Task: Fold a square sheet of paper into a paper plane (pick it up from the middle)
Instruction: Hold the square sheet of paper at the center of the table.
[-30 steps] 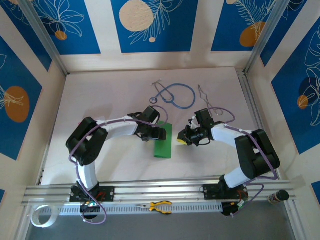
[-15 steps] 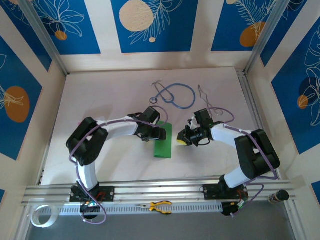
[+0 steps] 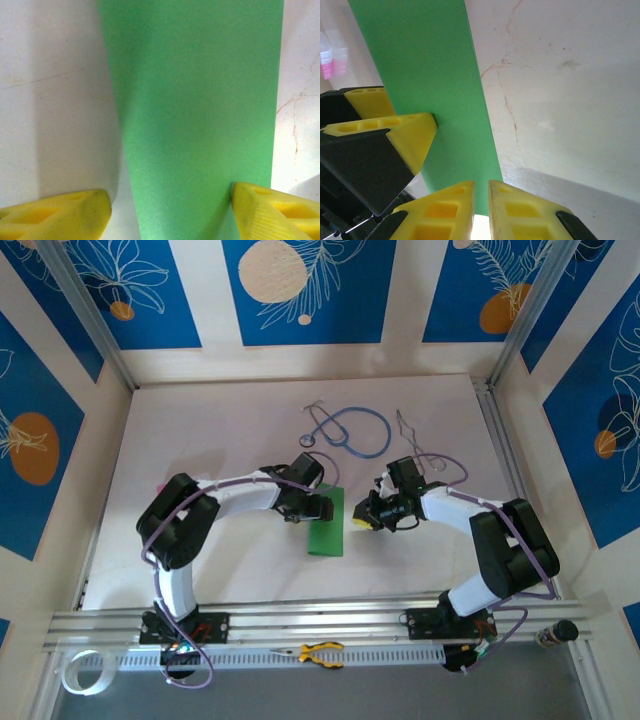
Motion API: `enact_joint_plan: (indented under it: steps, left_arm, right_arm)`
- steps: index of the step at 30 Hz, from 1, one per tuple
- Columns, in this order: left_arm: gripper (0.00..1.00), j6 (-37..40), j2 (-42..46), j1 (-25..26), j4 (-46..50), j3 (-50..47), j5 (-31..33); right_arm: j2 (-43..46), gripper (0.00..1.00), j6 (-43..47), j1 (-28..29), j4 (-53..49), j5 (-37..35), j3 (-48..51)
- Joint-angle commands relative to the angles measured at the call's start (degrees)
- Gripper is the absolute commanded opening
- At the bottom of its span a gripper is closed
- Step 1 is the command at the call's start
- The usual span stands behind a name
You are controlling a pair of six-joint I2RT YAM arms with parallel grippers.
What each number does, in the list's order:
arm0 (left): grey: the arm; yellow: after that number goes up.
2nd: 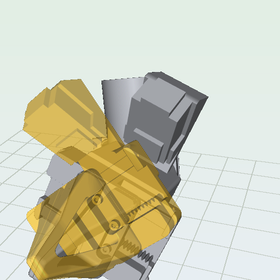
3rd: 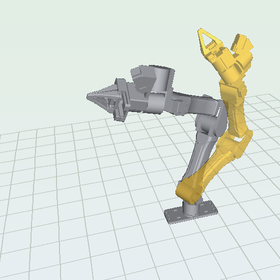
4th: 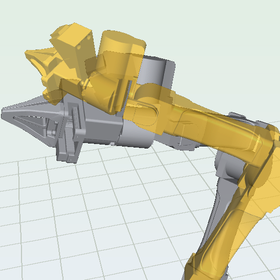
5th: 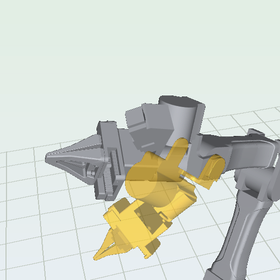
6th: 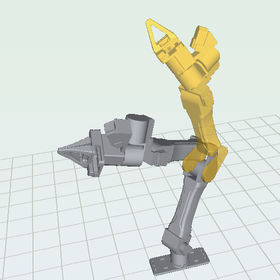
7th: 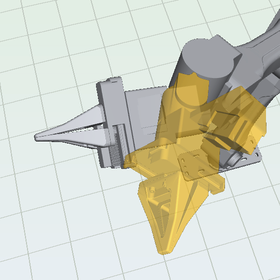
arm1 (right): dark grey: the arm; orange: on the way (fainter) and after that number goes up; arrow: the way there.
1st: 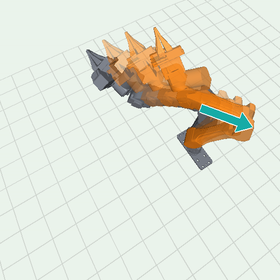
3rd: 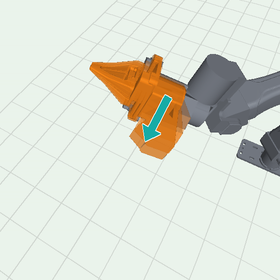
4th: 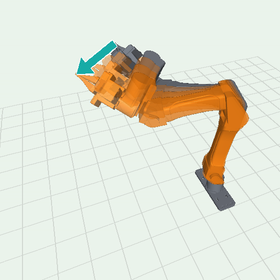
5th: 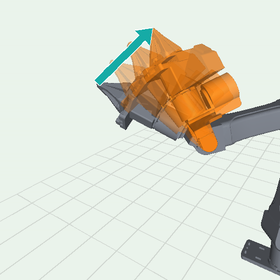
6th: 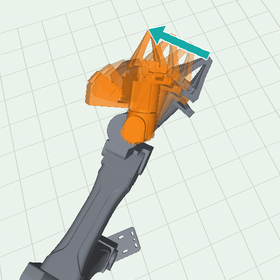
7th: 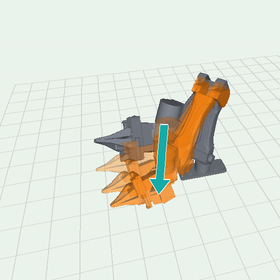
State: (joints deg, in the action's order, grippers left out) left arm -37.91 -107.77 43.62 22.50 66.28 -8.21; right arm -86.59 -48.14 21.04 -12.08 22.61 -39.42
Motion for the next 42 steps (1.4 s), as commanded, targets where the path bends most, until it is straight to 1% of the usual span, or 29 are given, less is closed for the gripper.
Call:
enact_joint_plan:
  steps: [1,7,14,20,21,23,25,27,33,42]
  left_arm:
    - [0.72,2.3,-6.1,0.7,3.3,-2.5,2.4]
    - [0.71,3.4,-6.8,0.7,4.2,-1.7,2.8]
    - [0.71,2.7,-7.3,0.7,3.7,-1.6,2.5]
    - [0.71,2.2,-7.3,0.7,3.6,-1.6,2.6]
    - [0.71,2.1,-7.2,0.7,3.4,-1.7,2.5]
    - [0.71,2.0,-7.3,0.7,3.2,-1.8,2.4]
    - [0.71,2.1,-7.3,0.7,3.3,-1.6,2.2]
    - [0.71,1.9,-7.3,0.7,3.4,-1.7,2.5]
    - [0.72,0.8,-7.2,0.7,2.3,-1.8,1.7]
    - [0.73,0.8,-7.7,0.8,2.0,-1.8,1.7]
  right_arm:
    - [-0.9,0.16,0.0,0.5,-1.6,0.1,-1.5]
    - [-0.9,0.16,0.0,0.4,-1.6,0.2,-1.5]
    - [-0.8,0.16,0.2,0.5,-2.0,0.1,-1.6]
    - [-1.0,0.15,0.4,0.6,-0.5,1.7,-1.6]
    - [-1.1,0.15,0.3,0.7,0.0,2.1,-1.6]
    - [-1.7,0.08,0.5,1.0,1.3,3.1,-1.8]
    - [-2.7,0.05,0.4,1.5,1.8,3.4,-2.3]
    - [-3.7,0.03,0.4,2.1,1.6,3.0,-3.2]
    - [-4.1,0.03,-0.9,2.6,0.8,-0.6,-3.3]
    - [-2.7,0.04,-0.8,2.3,-0.6,-2.3,-2.5]
